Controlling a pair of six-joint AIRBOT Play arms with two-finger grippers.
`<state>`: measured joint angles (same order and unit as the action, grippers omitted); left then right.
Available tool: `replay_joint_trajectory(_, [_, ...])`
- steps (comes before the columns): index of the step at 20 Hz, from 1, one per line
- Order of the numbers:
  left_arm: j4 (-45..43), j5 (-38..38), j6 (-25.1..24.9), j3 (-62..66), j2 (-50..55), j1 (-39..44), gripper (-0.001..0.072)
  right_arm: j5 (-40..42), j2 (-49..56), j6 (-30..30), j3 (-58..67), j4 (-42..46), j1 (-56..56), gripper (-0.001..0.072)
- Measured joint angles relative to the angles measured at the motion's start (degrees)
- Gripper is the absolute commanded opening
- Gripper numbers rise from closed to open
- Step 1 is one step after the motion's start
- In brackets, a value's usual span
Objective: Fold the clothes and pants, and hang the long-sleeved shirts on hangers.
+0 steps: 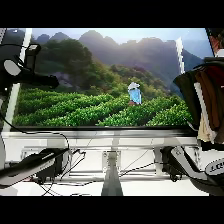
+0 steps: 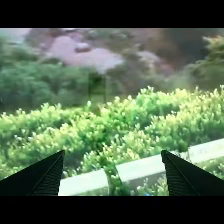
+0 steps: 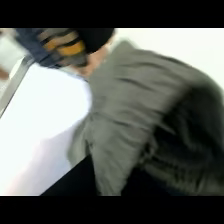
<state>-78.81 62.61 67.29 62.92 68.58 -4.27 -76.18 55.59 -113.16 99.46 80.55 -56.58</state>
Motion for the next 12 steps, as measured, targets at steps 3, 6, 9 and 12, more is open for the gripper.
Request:
replay_joint_trajectory(3, [0.0,0.0,0.0,0.0,0.0,0.2,0.0691,-4.2,-1.9,-0.2,0.0,0.7,-2.8,0.0045])
replay_joint_trajectory(6, [0.0,0.0,0.0,0.0,0.1,0.3,0.0691,-7.9,-3.0,-0.3,0.0,-0.5,-3.7,0.0034])
replay_joint_trajectory(9, [0.0,0.0,0.0,0.0,0.2,0.3,0.0691,-10.9,-4.3,-0.4,0.0,-1.4,-4.1,0.0033])
replay_joint_trajectory(12, [0.0,0.0,0.0,0.0,0.2,0.3,0.069,-12.8,-6.4,-0.8,0.0,-1.5,-4.3,0.0116])
